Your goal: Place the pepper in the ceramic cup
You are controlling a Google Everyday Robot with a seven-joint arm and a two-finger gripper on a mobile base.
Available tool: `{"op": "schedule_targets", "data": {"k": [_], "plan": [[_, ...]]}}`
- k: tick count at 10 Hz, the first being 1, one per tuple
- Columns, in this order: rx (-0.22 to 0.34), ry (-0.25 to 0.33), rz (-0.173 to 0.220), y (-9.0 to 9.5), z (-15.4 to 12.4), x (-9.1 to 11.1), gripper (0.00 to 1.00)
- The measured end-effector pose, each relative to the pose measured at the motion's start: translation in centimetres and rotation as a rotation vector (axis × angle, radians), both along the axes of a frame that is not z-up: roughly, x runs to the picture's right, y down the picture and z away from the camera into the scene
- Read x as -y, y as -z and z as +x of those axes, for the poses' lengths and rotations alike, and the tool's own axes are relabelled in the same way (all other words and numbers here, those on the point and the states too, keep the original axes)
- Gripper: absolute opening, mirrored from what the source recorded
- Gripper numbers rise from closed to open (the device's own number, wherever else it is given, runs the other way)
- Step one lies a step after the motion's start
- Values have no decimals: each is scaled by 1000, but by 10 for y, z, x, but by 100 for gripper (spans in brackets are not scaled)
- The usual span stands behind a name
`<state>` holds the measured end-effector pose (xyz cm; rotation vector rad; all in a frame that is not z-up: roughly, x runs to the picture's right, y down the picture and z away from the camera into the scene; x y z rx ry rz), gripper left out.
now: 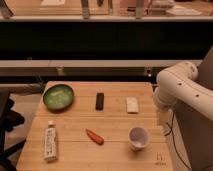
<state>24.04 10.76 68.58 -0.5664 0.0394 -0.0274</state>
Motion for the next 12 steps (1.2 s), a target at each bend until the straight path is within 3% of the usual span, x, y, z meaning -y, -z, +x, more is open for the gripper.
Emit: {"op": "schedule_targets", "data": {"k": [4, 8, 12], "plan": [[14, 60, 1, -1, -18, -2, 80], [43, 127, 9, -6, -65, 2, 80], [59, 185, 3, -7, -77, -4, 80]]}}
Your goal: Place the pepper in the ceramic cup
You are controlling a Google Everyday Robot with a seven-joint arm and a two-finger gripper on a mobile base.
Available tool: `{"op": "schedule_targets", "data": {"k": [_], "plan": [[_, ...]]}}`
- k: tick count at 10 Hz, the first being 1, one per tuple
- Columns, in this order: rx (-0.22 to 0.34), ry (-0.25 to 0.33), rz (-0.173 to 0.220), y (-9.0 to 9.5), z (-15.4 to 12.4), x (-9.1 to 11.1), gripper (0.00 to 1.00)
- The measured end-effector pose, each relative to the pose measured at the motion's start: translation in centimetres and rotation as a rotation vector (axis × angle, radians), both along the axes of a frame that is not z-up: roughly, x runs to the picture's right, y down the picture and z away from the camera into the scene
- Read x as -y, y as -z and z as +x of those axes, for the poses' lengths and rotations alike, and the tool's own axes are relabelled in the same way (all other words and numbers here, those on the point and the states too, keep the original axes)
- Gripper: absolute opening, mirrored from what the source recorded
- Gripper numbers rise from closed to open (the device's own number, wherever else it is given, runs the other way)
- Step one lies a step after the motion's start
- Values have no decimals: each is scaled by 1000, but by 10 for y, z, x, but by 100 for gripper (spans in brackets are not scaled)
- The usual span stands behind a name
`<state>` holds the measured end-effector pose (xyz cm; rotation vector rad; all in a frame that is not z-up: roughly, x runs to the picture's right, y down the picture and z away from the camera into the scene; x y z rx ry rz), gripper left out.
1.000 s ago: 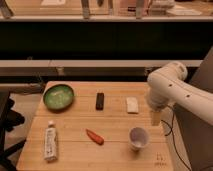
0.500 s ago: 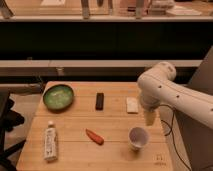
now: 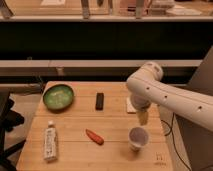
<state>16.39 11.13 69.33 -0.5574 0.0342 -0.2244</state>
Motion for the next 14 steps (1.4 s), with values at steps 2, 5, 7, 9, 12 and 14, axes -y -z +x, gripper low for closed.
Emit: {"op": "schedule_targets", "data": {"k": [2, 5, 7, 9, 12, 14], "plan": [[16, 21, 2, -3, -22, -5, 80], [41, 59, -2, -5, -38, -9, 80], [56, 67, -9, -8, -46, -17, 80], [75, 78, -11, -12, -71, -23, 80], [95, 91, -15, -12, -92, -30, 80], [110, 108, -18, -16, -93, -36, 80]]}}
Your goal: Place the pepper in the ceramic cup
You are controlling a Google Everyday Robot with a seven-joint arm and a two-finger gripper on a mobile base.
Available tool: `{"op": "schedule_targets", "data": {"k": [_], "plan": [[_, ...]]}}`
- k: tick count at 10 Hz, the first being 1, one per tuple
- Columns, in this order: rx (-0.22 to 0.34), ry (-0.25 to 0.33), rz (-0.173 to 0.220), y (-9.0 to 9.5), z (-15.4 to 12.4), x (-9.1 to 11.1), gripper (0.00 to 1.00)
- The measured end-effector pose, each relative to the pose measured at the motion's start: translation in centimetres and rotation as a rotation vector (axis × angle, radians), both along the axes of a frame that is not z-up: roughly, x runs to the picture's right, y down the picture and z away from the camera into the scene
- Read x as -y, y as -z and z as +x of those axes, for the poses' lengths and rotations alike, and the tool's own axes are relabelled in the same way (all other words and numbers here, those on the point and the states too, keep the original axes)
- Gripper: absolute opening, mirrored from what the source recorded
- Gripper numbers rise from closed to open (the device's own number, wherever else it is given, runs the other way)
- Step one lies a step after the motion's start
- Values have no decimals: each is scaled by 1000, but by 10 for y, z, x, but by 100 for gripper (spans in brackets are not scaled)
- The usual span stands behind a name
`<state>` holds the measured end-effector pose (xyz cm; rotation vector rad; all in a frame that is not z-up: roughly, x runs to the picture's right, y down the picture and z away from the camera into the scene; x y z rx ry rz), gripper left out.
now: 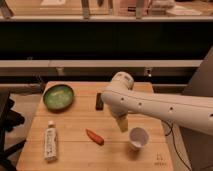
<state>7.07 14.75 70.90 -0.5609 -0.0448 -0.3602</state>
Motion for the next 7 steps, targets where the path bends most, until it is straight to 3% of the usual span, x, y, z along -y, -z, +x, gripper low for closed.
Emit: {"op": "schedule_targets", "data": {"k": [4, 7], "plan": [[40, 43, -7, 0, -33, -13, 80], [64, 61, -9, -3, -34, -26, 80]]}}
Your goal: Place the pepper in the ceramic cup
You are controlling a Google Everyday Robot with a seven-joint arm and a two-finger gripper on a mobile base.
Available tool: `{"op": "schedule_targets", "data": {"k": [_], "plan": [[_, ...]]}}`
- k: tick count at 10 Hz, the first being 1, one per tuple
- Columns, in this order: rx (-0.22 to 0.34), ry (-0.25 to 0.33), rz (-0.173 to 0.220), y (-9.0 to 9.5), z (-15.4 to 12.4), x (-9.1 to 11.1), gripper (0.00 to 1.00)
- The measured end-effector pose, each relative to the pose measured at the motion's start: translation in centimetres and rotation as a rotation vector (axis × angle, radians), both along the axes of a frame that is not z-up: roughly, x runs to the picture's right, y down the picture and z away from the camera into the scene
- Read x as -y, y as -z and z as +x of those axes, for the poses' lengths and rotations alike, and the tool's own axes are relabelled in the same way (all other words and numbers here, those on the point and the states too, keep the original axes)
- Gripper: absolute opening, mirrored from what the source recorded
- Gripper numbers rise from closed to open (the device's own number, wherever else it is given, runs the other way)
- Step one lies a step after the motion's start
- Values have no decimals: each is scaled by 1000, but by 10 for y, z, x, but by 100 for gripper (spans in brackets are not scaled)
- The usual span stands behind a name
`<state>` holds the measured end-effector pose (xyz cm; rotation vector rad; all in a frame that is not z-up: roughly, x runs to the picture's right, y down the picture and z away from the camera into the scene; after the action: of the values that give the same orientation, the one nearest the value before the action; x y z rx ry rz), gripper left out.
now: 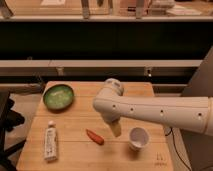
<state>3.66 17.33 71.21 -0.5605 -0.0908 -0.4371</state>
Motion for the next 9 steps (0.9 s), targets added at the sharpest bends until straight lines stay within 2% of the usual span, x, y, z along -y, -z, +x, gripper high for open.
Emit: {"op": "schedule_targets", "data": {"k": [1, 4, 9], "plan": [[11, 9, -5, -1, -4, -5, 80], [47, 29, -23, -5, -37, -21, 80], [101, 50, -36, -13, -55, -44, 80]]}}
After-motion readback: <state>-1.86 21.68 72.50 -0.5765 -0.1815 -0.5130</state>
